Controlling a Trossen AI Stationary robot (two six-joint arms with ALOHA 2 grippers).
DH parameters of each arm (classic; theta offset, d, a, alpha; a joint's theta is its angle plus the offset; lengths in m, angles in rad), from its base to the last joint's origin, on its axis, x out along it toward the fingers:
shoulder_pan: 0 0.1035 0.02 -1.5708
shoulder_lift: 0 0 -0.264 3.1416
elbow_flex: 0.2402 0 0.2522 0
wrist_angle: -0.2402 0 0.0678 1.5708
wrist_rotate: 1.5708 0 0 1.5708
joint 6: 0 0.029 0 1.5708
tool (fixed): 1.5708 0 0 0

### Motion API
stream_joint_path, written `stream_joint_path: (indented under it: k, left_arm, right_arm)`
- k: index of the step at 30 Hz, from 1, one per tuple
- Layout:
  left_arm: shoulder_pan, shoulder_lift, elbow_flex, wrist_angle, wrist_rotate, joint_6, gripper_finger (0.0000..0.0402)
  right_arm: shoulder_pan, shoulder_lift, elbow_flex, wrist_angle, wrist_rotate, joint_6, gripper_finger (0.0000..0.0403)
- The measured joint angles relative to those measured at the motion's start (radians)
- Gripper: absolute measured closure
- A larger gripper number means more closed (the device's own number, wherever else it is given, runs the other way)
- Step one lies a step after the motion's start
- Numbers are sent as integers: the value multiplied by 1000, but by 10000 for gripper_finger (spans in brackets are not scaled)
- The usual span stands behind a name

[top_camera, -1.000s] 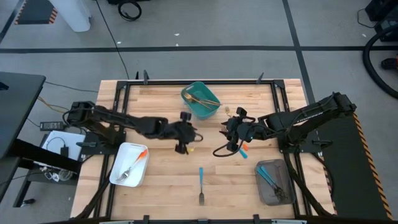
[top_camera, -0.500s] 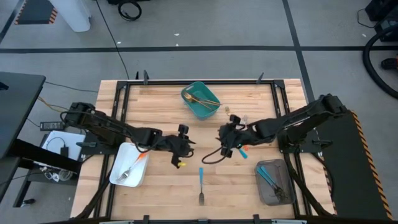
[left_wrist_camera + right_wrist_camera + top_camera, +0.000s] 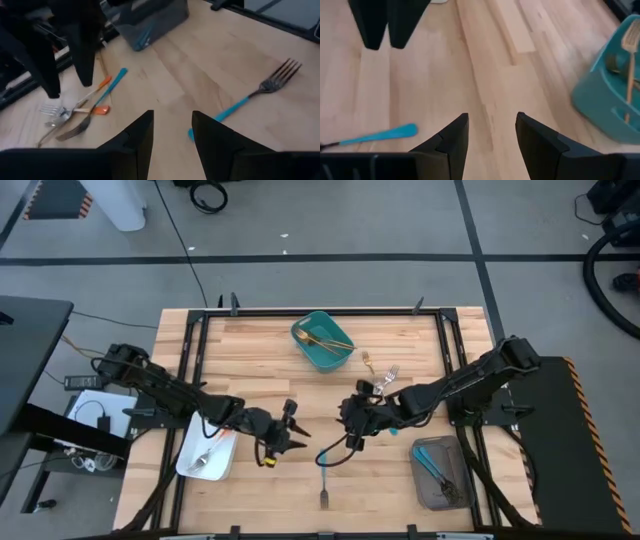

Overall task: Sort silverware by color (type)
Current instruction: Put the orange fork into the white bin

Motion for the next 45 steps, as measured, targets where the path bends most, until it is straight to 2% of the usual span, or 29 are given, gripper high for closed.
stream_joint_path:
  k: [5, 8, 14, 20, 23, 28, 34, 37, 41, 45]
  left_arm:
    - [17, -47, 29, 22, -8, 80, 260]
    - [16, -124, 27, -28, -8, 89, 260]
    - [-3, -311, 27, -204, -29, 79, 260]
    - [-16, -504, 27, -317, -39, 72, 260]
    - [-8, -575, 26, -407, -39, 17, 260]
    - [-20, -598, 26, -557, -39, -73, 260]
    - [-49, -598, 26, -598, -39, -100, 260]
    - [-56, -599, 12, -571, -38, -102, 260]
    - [-34, -600, -72, -466, -39, -80, 260]
    - [-4, -601, -97, -415, -39, -81, 260]
  right_arm:
    - [-8, -3, 77, -50, 15, -21, 234]
    - [-2, -10, 143, -133, 60, -2, 234]
    - [9, -27, 219, -249, 167, 51, 234]
    - [9, -36, 245, -262, 171, 27, 234]
    - [11, -39, 260, -272, 171, 22, 234]
    - [15, -47, 260, -312, 202, 14, 234]
    - [22, -45, 225, -350, 267, 97, 234]
    - [32, -45, 181, -356, 280, 101, 234]
    - [24, -45, 118, -356, 278, 128, 234]
    - [-10, -45, 54, -344, 223, 167, 234]
